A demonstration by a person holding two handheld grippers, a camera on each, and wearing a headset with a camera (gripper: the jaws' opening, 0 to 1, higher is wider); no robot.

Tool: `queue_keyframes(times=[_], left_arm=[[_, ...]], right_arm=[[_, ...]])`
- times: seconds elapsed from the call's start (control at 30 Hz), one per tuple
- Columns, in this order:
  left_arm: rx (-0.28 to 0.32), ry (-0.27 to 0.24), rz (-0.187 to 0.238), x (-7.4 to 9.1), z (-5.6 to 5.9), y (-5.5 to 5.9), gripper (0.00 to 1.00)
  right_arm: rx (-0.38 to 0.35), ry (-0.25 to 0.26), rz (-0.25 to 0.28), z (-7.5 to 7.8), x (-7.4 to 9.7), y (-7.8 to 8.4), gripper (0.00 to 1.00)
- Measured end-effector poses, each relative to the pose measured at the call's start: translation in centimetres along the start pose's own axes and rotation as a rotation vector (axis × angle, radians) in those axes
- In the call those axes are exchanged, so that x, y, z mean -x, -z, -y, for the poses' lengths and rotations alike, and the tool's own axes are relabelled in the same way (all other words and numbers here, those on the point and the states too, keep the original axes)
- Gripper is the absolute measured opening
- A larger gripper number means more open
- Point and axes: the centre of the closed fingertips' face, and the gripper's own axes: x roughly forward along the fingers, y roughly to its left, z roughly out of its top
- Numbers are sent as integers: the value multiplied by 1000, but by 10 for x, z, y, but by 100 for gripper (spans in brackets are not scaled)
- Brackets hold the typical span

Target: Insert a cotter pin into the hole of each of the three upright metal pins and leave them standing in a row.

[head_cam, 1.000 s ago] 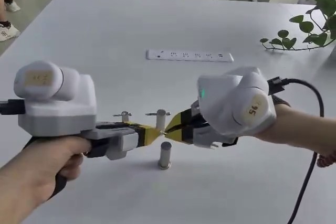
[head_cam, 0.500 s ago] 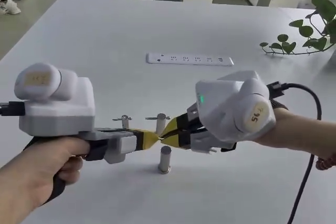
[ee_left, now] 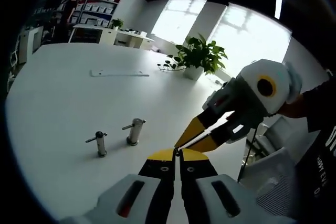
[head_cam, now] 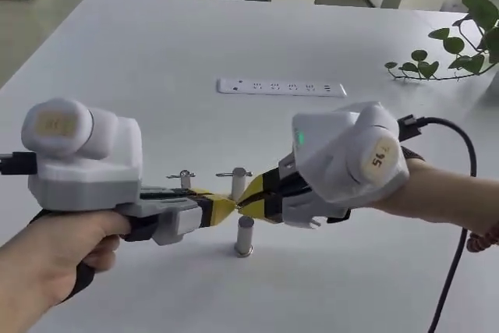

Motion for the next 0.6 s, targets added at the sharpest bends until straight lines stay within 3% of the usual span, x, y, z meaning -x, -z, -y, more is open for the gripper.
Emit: queue_keyframes(times=[0.27, 0.5, 0.6], left_arm=[[-78, 13, -8, 1, 3, 2, 0], [-153, 25, -48, 4, 3, 11, 0], [-169, 39, -53, 6, 5, 14, 0]], right_arm=[[-142, -27, 64, 0, 5, -2, 3], [-348, -132, 145, -10, 10, -2, 6], [-392, -158, 165, -12, 12, -2, 7]])
